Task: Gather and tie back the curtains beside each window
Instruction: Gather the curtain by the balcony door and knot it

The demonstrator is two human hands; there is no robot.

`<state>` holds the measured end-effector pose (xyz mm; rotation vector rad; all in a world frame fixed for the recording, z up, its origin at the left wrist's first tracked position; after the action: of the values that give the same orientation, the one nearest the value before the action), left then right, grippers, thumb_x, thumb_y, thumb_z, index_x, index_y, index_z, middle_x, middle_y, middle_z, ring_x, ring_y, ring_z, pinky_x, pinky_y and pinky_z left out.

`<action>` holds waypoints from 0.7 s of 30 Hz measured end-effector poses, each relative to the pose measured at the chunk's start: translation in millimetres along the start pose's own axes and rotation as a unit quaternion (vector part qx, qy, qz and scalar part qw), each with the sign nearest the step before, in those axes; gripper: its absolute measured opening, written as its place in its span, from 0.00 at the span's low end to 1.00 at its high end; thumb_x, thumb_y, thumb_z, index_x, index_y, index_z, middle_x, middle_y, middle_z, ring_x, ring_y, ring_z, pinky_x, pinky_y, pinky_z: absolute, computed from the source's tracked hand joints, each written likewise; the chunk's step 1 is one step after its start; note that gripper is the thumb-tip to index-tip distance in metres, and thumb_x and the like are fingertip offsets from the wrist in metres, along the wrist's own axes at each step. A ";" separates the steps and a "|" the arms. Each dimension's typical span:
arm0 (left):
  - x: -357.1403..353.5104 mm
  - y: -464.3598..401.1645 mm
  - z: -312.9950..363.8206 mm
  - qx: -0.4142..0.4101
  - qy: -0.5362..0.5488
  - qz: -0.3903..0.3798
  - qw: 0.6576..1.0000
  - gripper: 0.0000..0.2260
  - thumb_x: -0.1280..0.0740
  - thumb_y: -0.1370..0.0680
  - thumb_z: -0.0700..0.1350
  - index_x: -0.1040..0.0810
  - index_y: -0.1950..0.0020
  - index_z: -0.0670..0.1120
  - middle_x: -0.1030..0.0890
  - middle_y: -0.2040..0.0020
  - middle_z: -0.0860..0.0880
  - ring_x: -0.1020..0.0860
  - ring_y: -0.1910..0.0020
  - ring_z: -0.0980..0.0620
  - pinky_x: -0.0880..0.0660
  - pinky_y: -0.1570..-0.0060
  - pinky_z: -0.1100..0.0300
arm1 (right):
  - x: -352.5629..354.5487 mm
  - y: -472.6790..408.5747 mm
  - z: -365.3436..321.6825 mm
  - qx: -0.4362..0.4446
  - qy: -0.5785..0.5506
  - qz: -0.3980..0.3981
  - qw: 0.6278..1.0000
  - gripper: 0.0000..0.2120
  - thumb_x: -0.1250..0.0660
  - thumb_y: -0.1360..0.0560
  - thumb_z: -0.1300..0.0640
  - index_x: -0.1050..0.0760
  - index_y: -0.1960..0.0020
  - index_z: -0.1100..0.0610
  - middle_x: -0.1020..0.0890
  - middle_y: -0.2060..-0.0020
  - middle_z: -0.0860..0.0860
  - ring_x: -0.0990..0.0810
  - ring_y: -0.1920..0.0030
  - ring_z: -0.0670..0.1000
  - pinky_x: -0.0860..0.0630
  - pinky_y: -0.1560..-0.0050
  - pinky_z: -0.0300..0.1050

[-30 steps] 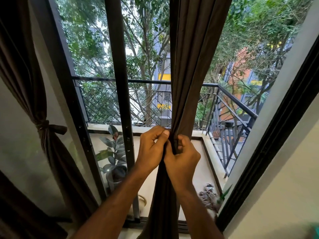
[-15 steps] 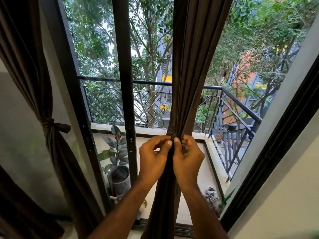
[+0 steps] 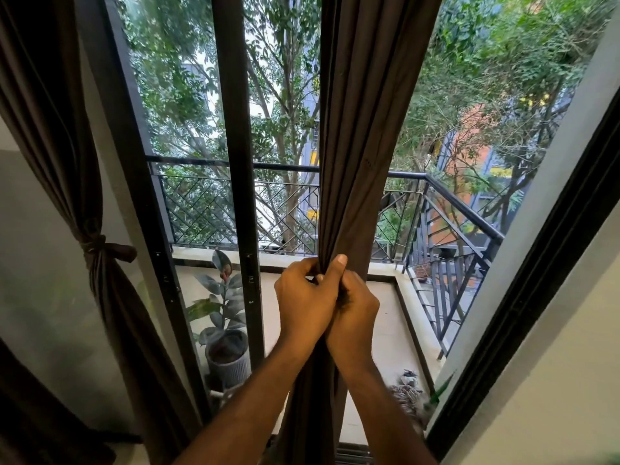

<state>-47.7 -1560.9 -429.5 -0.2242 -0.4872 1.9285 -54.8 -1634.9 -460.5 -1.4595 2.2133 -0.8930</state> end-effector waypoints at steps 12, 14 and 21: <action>30.8 -39.0 -15.5 0.105 0.124 -0.200 0.966 0.09 0.38 0.16 0.39 0.20 0.53 0.45 0.22 0.72 0.56 0.29 0.77 0.60 0.33 0.76 0.68 | 42.1 -35.3 24.2 -0.068 0.000 0.134 0.989 0.14 0.35 0.21 0.60 0.23 0.46 0.40 0.21 0.47 0.39 0.22 0.42 0.47 0.26 0.41 0.47; 42.3 -44.3 -15.6 0.193 0.215 -0.273 0.918 0.13 0.40 0.17 0.38 0.20 0.56 0.47 0.26 0.73 0.54 0.36 0.81 0.61 0.39 0.80 0.68 | 52.1 -56.4 30.3 -0.186 -0.093 0.093 0.974 0.13 0.38 0.17 0.60 0.22 0.44 0.42 0.19 0.48 0.39 0.20 0.46 0.44 0.27 0.43 0.49; 44.4 -57.6 -18.6 0.214 0.182 -0.305 0.910 0.09 0.40 0.15 0.43 0.25 0.54 0.47 0.29 0.71 0.52 0.38 0.79 0.59 0.43 0.78 0.66 | 57.5 -54.0 19.5 -0.388 -0.154 -0.173 0.892 0.13 0.36 0.18 0.65 0.25 0.35 0.58 0.17 0.44 0.57 0.16 0.49 0.55 0.16 0.48 0.51</action>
<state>-10.3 -1496.8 -418.2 -0.1196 0.1228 1.2899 -29.6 -1708.0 -435.8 -2.1984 2.1807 0.2218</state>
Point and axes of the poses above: each hand's wrist, its own y-axis away from the middle knuckle, its own x-axis out of the back of the hand, z = x × y, the point moved 1 cm from there along -y, towards the middle knuckle
